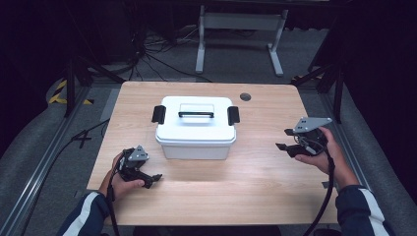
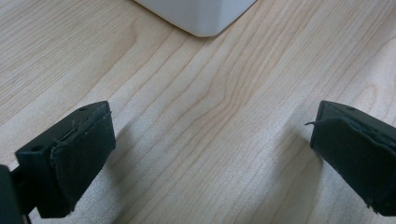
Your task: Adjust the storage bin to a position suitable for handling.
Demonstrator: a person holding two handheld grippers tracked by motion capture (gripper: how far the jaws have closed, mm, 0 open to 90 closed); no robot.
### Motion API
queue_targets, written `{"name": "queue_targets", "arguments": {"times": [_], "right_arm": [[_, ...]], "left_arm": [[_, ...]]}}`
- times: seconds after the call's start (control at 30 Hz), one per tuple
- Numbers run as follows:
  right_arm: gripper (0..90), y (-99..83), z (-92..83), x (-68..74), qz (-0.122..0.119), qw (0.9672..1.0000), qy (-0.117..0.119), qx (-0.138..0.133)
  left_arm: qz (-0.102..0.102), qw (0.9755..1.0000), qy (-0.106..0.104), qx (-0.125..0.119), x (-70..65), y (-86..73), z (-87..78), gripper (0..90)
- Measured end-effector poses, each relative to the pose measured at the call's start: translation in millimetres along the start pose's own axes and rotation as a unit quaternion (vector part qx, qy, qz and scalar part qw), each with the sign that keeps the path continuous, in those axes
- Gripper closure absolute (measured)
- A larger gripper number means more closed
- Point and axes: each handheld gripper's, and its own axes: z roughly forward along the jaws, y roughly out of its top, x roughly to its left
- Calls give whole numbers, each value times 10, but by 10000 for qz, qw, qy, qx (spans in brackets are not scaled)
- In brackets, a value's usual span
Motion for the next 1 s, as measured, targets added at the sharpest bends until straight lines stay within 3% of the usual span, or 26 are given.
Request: {"name": "queue_targets", "arguments": {"times": [0.47, 0.6, 1.0], "right_arm": [[425, 682, -11, 58, -548, 9984, 110, -116], [437, 863, 21, 101, -815, 9966, 104, -67], [442, 1424, 166, 304, -1323, 9908, 280, -9]], "left_arm": [[0, 10000, 2, -2, 0, 0, 0, 5], [0, 10000, 1, -1, 0, 0, 0, 5], [0, 10000, 0, 0, 0, 0, 0, 4]]}}
